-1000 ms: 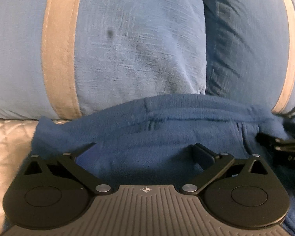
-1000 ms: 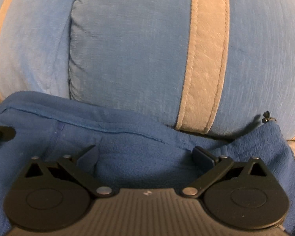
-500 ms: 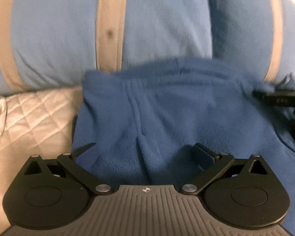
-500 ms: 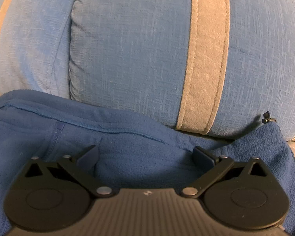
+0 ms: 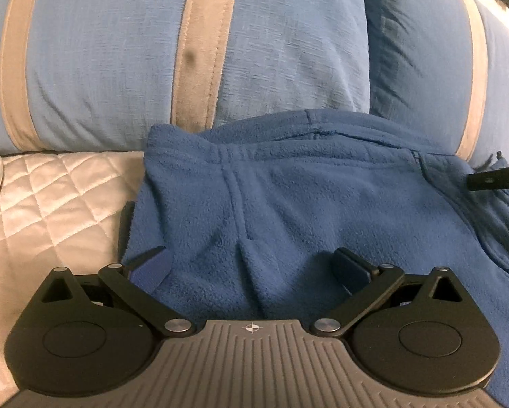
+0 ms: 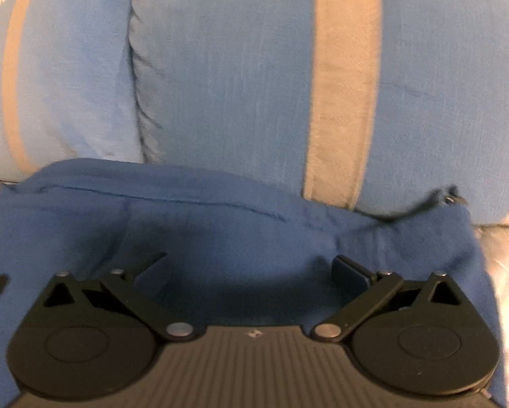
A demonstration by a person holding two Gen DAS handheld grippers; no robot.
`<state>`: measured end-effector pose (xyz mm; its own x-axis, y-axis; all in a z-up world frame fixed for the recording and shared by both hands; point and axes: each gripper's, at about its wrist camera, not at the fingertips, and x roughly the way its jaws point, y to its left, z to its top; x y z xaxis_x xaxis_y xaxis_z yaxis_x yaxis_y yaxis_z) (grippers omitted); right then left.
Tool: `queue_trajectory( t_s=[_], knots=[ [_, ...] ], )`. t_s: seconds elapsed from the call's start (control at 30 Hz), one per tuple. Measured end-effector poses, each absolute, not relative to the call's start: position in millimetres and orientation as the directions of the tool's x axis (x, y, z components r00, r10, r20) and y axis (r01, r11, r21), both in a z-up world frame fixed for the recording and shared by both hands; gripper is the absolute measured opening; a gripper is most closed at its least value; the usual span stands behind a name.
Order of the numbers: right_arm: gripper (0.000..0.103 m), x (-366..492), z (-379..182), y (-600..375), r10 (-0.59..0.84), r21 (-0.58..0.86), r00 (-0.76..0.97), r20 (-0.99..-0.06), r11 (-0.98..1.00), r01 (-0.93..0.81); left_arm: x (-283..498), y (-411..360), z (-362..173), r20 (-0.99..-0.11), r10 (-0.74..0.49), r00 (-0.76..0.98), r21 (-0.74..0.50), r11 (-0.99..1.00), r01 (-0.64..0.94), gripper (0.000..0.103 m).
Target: Fold clothes
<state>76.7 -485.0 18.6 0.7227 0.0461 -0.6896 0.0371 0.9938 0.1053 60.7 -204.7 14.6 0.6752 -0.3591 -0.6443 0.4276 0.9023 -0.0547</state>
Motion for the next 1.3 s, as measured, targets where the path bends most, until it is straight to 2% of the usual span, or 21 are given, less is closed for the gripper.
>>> queue_trajectory(
  t_s=[0.17, 0.27, 0.4, 0.47, 0.6, 0.7, 0.93, 1.07, 1.2, 1.3],
  knots=[
    [0.103, 38, 38, -508, 0.149, 0.223, 0.705, -0.693, 0.975, 0.013, 59, -205, 15, -0.639, -0.358, 0.681, -0.051, 0.903, 0.426, 0.103],
    [0.103, 19, 37, -520, 0.145, 0.184, 0.705, -0.694, 0.983, -0.021, 60, -206, 14, -0.637, -0.359, 0.682, -0.053, 0.903, 0.426, 0.103],
    [0.102, 12, -4, -527, 0.100, 0.166, 0.714, -0.693, 0.986, 0.023, 60, -207, 13, -0.636, -0.358, 0.684, -0.051, 0.904, 0.425, 0.103],
    [0.102, 6, -29, -529, 0.079, 0.164, 0.759, -0.647, 0.986, 0.037, 60, -208, 13, -0.635, -0.356, 0.686, -0.048, 0.904, 0.425, 0.103],
    [0.103, 16, -26, -515, 0.052, 0.119, 0.771, -0.634, 0.992, 0.032, 59, -210, 13, -0.635, -0.347, 0.690, -0.036, 0.906, 0.422, 0.103],
    [0.103, 14, -24, -517, 0.062, 0.136, 0.771, -0.634, 0.990, 0.033, 56, -214, 14, -0.632, -0.329, 0.702, -0.008, 0.908, 0.418, 0.103],
    [0.102, 8, -19, -526, 0.029, 0.080, 0.745, -0.666, 0.996, 0.033, 44, -232, 23, -0.624, -0.173, 0.762, 0.158, 0.927, 0.340, 0.103],
    [0.103, -6, -16, -519, -0.098, -0.047, 0.746, -0.658, 0.995, 0.089, 35, -242, 34, -0.626, -0.058, 0.778, 0.268, 0.921, 0.284, 0.103],
    [0.103, -24, -10, -530, -0.146, -0.056, 0.749, -0.646, 0.988, 0.145, 27, -236, 52, -0.621, -0.044, 0.782, 0.258, 0.931, 0.257, 0.103],
    [0.103, -34, -3, -549, -0.185, -0.004, 0.744, -0.643, 0.971, 0.238, 21, -231, 67, -0.618, -0.038, 0.785, 0.245, 0.940, 0.239, 0.103]
  ],
)
